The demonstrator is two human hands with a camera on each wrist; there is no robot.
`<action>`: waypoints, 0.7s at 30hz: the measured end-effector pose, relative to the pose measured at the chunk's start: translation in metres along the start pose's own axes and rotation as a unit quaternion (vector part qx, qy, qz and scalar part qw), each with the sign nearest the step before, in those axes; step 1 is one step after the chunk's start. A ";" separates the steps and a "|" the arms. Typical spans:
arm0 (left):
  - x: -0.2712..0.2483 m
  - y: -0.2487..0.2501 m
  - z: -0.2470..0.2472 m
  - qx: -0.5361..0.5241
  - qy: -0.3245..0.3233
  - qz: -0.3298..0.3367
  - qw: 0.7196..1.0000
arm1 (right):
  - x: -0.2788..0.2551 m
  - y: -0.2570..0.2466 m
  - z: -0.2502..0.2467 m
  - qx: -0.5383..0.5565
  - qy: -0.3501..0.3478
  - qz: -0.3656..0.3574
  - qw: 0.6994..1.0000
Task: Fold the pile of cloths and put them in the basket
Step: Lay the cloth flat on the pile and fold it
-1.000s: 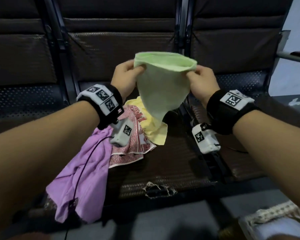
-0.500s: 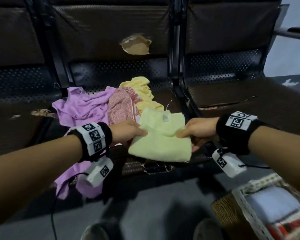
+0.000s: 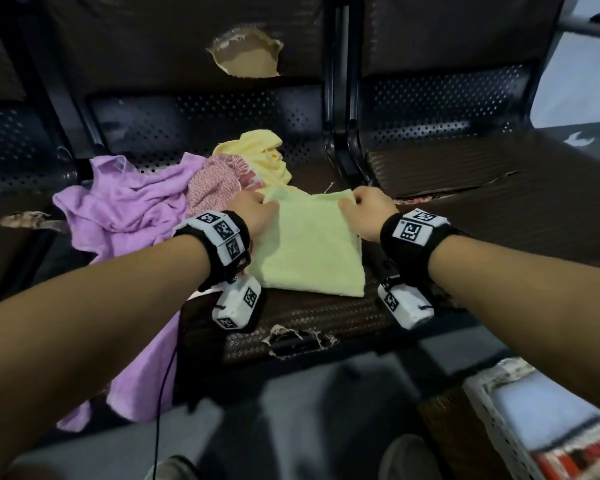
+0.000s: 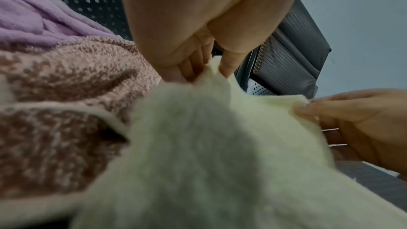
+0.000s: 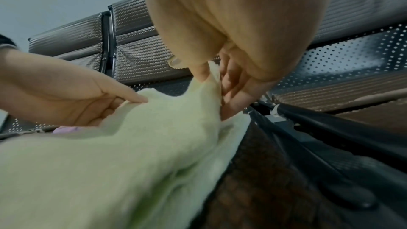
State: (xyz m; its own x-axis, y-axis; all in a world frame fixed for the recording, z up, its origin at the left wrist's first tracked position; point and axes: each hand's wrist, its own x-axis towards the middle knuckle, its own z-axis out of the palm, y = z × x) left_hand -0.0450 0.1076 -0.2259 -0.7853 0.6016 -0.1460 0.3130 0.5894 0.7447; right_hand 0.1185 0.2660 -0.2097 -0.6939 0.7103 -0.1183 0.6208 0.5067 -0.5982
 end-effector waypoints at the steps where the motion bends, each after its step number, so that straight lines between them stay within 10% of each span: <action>1: 0.002 -0.001 0.001 0.000 -0.007 0.001 1.000 | 0.000 0.001 0.003 0.006 0.012 -0.001 1.000; 8: -0.027 -0.006 -0.013 0.151 0.057 0.191 0.968 | -0.053 0.012 0.004 -0.081 -0.080 -0.194 0.974; 11: -0.050 -0.011 -0.017 0.140 -0.121 0.169 0.968 | -0.076 0.026 0.013 -0.196 -0.125 -0.242 0.942; 14: -0.065 -0.022 -0.015 0.231 -0.218 0.159 0.935 | -0.080 0.039 0.017 -0.239 -0.134 -0.247 0.929; 21: -0.073 -0.018 -0.017 0.294 -0.155 0.194 0.923 | -0.070 0.025 -0.003 -0.139 -0.092 -0.184 0.969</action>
State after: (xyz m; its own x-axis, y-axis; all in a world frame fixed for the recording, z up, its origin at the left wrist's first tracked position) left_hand -0.0024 0.0439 -0.2181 -0.3919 0.9003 -0.1895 0.8458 0.4336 0.3107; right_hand 0.1838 0.2307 -0.2144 -0.9244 0.3704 -0.0909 0.3750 0.8392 -0.3938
